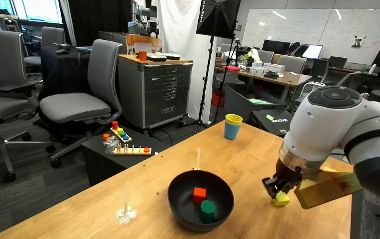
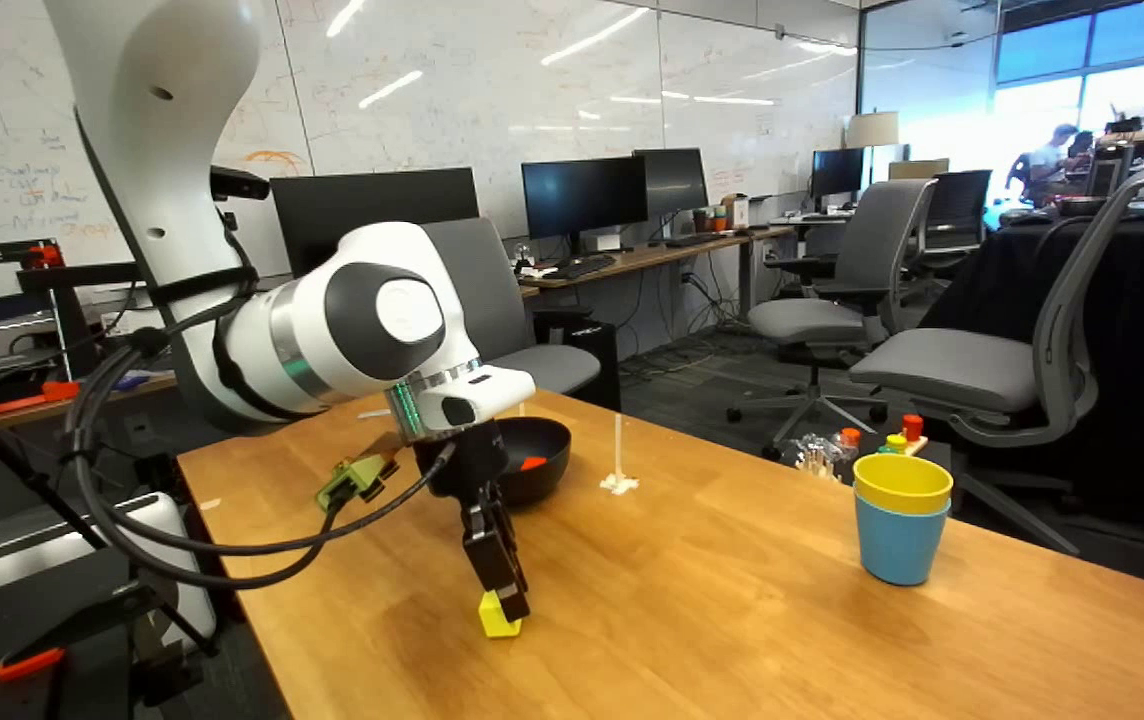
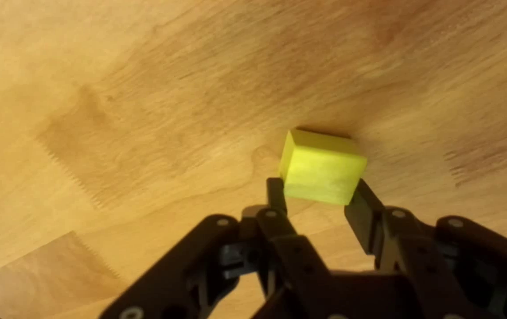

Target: Move the blocks from the bowl to the table

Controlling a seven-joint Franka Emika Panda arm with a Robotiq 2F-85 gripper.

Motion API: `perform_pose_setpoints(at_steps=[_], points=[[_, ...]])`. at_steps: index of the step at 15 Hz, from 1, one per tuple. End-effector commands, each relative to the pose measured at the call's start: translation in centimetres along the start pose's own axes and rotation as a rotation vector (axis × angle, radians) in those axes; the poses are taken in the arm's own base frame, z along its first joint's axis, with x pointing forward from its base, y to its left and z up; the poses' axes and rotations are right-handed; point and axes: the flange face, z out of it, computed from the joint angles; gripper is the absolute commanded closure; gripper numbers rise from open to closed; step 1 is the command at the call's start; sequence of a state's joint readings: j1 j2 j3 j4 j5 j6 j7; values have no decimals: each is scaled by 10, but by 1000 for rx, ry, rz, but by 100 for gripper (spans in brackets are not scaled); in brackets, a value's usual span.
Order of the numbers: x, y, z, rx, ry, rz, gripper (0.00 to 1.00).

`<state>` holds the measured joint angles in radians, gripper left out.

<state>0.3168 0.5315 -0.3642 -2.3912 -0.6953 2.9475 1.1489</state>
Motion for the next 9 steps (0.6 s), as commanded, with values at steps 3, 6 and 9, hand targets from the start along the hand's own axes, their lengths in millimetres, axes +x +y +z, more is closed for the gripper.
perform_pose_setpoints(at_steps=[3, 6, 9], points=[[4, -11, -4, 19, 33, 9, 28], [6, -15, -11, 32, 38, 7, 5], [9, -19, -24, 46, 50, -1, 0]])
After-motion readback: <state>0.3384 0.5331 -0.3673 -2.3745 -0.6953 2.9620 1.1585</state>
